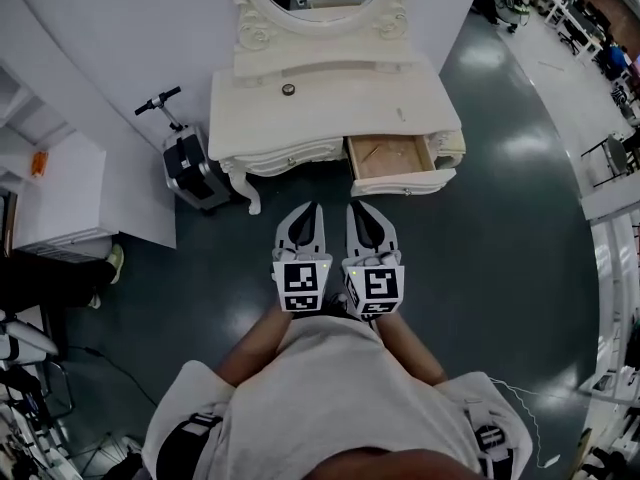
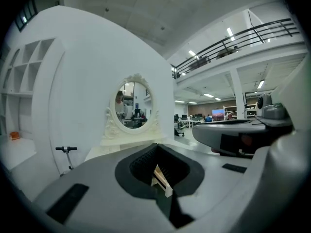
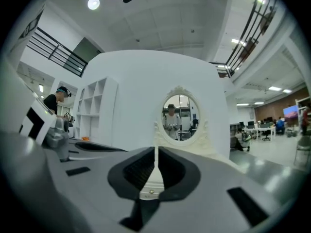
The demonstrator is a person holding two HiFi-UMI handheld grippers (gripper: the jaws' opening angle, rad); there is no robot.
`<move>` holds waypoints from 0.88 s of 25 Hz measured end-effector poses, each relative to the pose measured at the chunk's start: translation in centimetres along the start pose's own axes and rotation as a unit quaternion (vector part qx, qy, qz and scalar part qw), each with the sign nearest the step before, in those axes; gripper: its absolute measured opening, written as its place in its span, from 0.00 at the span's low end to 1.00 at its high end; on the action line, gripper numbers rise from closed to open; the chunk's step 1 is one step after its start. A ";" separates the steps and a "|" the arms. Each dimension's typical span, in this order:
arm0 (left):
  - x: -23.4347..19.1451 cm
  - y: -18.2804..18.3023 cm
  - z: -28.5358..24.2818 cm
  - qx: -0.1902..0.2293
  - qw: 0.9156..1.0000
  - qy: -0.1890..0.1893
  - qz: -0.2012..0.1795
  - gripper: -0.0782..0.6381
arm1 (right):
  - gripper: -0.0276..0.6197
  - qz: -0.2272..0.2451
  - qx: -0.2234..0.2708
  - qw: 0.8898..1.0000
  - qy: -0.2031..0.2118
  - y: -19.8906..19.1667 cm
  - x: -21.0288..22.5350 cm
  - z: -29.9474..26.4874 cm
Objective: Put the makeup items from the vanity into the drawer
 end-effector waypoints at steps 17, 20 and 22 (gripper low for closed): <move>2.0 -1.9 -2.3 -0.017 0.999 0.043 0.008 0.12 | 0.07 -0.012 -0.033 0.997 0.064 -3.0 3.9 -0.7; 2.1 -2.4 -3.5 -0.024 0.999 0.036 0.007 0.12 | 0.07 -0.016 -0.039 0.997 0.059 -3.6 4.6 -1.3; 2.1 -2.6 -4.5 -0.029 0.999 0.029 0.006 0.12 | 0.07 -0.017 -0.042 0.997 0.055 -3.9 5.0 -1.9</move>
Point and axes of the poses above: the fingertips, and each gripper's own axes: z backward along the fingers, x to its right, y out of its top, the point moved 8 cm from there along z, backward along the fingers, and after that the axes turned 5 degrees about z, right-handed, at the moved point
